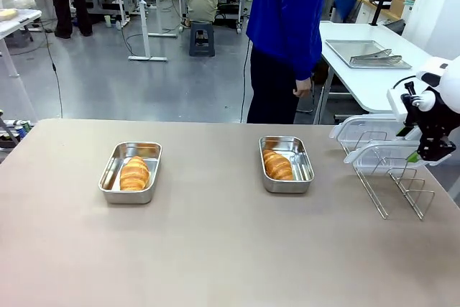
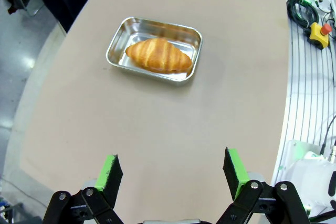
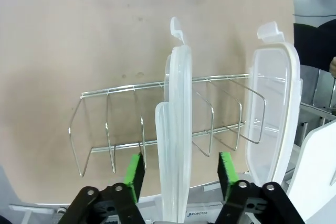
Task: Place the bread in airtight containers.
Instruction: Pick up one Airtight Container lid and hand it to the human.
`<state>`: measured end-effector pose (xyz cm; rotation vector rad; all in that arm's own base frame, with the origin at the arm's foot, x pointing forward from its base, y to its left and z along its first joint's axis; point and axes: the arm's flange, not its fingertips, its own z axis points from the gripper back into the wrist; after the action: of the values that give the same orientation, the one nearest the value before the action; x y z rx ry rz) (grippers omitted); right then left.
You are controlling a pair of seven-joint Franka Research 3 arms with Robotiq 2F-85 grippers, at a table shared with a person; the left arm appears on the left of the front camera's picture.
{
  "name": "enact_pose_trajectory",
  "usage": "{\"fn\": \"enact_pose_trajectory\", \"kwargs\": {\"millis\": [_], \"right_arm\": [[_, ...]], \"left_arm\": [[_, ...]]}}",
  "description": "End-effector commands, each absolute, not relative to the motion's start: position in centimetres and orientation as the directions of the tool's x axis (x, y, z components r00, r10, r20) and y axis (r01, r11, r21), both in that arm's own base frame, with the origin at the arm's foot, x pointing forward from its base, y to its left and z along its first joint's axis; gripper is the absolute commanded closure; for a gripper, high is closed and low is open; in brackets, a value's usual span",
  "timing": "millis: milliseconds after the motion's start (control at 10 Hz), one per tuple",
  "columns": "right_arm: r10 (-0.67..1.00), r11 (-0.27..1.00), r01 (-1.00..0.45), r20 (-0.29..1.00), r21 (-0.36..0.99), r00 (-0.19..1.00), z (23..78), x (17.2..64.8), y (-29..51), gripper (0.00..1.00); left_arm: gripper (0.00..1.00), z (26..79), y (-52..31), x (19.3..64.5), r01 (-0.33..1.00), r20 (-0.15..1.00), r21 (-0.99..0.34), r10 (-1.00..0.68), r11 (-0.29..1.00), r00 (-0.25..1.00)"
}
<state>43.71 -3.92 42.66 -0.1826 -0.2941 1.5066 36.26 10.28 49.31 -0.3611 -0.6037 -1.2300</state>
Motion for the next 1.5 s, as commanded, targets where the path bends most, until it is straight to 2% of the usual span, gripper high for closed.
{"fn": "enact_pose_trajectory", "kwargs": {"millis": [0,100,700,1000,1400], "right_arm": [[0.996,0.032,-0.945,0.092,-0.327,0.002,43.4,43.5,-4.6,0.64],[0.996,0.029,-0.942,0.086,-0.333,0.0,43.6,43.4,-4.6,1.0],[0.997,0.003,-0.942,0.076,-0.335,-0.024,43.7,43.4,-4.8,1.0],[0.998,0.005,-0.918,0.065,-0.396,-0.023,45.4,42.3,-4.6,1.0],[0.995,-0.017,-0.89,0.081,-0.456,-0.061,56.1,37.5,-2.1,1.0]], "left_arm": [[0.0,49.2,10.3,36.1,0.954,0.61,0.063,-0.768,0.292,0.195],[0.0,49.2,10.3,36.1,0.954,0.61,0.063,-0.768,0.292,0.195],[0.0,49.2,10.3,36.1,0.954,0.61,0.063,-0.768,0.292,0.195],[0.0,49.2,10.3,36.1,0.954,0.61,0.063,-0.768,0.292,0.195],[0.0,49.2,10.3,36.1,0.954,0.61,0.063,-0.768,0.292,0.195]]}}
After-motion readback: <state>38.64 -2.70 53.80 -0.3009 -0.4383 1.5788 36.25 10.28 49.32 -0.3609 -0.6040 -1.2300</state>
